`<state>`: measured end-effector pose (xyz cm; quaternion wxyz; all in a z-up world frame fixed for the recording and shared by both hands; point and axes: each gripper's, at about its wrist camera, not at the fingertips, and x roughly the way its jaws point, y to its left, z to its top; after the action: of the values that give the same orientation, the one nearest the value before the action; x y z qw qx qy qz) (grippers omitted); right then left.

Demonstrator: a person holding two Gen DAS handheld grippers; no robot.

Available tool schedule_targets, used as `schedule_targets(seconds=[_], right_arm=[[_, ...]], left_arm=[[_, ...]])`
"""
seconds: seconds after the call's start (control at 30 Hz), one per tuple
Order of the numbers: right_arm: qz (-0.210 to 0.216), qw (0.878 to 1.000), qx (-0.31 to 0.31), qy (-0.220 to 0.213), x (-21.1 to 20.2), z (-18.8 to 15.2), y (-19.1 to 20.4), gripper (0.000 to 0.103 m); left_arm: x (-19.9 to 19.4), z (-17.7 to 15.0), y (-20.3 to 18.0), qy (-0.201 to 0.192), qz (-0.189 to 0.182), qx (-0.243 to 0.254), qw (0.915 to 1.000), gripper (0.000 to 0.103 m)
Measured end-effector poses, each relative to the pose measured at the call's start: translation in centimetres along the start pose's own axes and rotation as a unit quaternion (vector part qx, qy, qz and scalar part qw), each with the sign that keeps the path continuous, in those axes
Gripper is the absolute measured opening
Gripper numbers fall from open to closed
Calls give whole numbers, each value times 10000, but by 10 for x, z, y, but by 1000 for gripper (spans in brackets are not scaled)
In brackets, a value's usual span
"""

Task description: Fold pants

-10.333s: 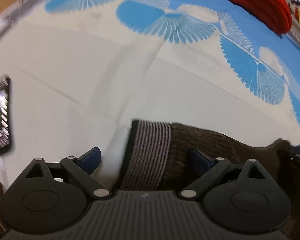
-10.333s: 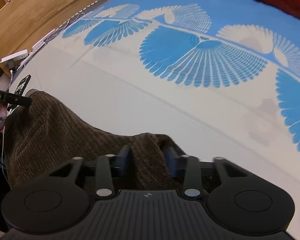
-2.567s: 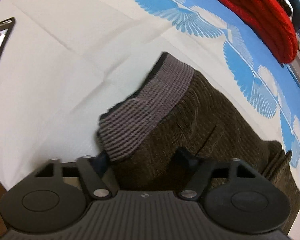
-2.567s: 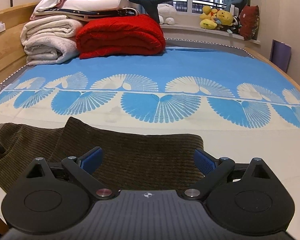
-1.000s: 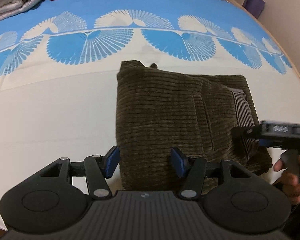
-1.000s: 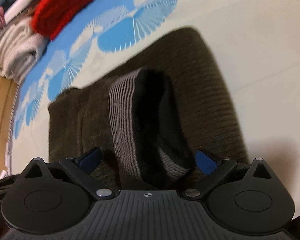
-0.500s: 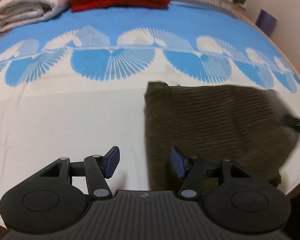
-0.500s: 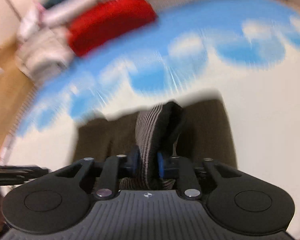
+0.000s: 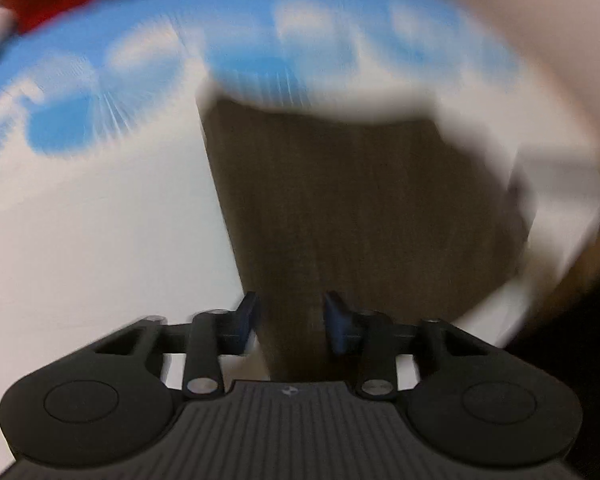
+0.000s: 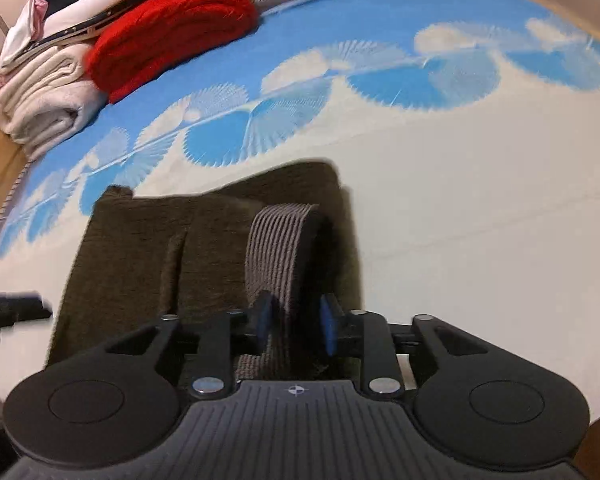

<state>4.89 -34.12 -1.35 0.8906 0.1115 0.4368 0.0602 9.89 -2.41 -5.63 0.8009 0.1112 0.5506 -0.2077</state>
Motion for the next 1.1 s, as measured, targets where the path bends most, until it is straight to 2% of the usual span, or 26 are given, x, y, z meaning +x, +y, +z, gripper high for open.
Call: schedule_targets(seconds=[0.03, 0.07, 0.1, 0.2, 0.27, 0.37, 0.4, 0.47, 0.57, 0.6, 0.67, 0.7, 0.73, 0.77, 0.8, 0.83, 0.87, 0.93, 1.0, 1.03, 1.1], right_arm=[[26, 9997, -47, -229, -7, 3, 3, 32], [125, 9991, -79, -402, -16, 2, 5, 37], [306, 9981, -135, -523, -19, 5, 7, 39], [669, 9960, -490, -342, -16, 0, 21, 42], [569, 9949, -829, -14, -4, -5, 30, 42], [-99, 9874, -1296, 907, 30, -17, 38, 49], [-244, 9850, -1286, 1127, 39, -22, 36, 51], [-266, 9863, -1186, 1117, 38, -20, 37, 54], [-256, 9873, -1096, 1119, 38, -19, 35, 55], [-271, 9873, -1103, 1107, 39, -21, 38, 56], [-296, 9873, -1128, 1075, 37, -20, 39, 61], [-300, 9877, -1107, 1066, 40, -20, 38, 62], [-300, 9882, -1077, 1049, 40, -20, 35, 67], [-285, 9892, -1020, 1012, 40, -19, 35, 76], [-264, 9909, -931, 939, 42, -16, 33, 81], [-273, 9922, -841, 873, 42, -13, 30, 88], [-274, 9934, -755, 813, 43, -10, 27, 88], [-281, 9962, -395, 718, 46, -2, 17, 92], [-262, 9965, 8, 799, 55, 4, 7, 98], [-245, 9955, 197, 889, 61, 5, 4, 100], [-187, 9923, 564, 1085, 72, 6, -4, 102]], left_arm=[[13, -5, -1, 212, 176, 91, 9996, 41], [16, -5, -1, 202, 245, 132, 9994, 41], [15, -3, 1, 175, 165, 58, 9997, 41], [4, 2, 5, 159, 114, -197, 9996, 42], [-6, 14, 2, 109, 135, -125, 9998, 43], [-30, 43, 2, -228, 159, 3, 9996, 43], [-38, 55, 2, -436, 190, 60, 9988, 43], [-47, 73, 4, -901, 261, 127, 9955, 41], [-39, 92, 5, -1338, 287, 293, 9902, 21], [-30, 95, 8, -1414, 219, 282, 9893, 19], [-3, 99, 15, -1318, 222, 317, 9905, 19], [16, 101, 19, -983, 425, 357, 9936, 20], [30, 105, 23, -755, 641, 356, 9944, 23], [38, 109, 30, -620, 698, 259, 9953, 31], [43, 112, 36, -524, 697, 52, 9962, 43], [43, 116, 40, -479, 718, -126, 9962, 50], [40, 118, 44, -443, 767, -342, 9955, 61], [33, 120, 53, -466, 668, -771, 9937, 67], [27, 121, 63, -557, 493, -1174, 9903, 86], [26, 119, 68, -550, 439, -1368, 9881, 89], [38, 118, 75, -219, 188, -1695, 9851, 89]])
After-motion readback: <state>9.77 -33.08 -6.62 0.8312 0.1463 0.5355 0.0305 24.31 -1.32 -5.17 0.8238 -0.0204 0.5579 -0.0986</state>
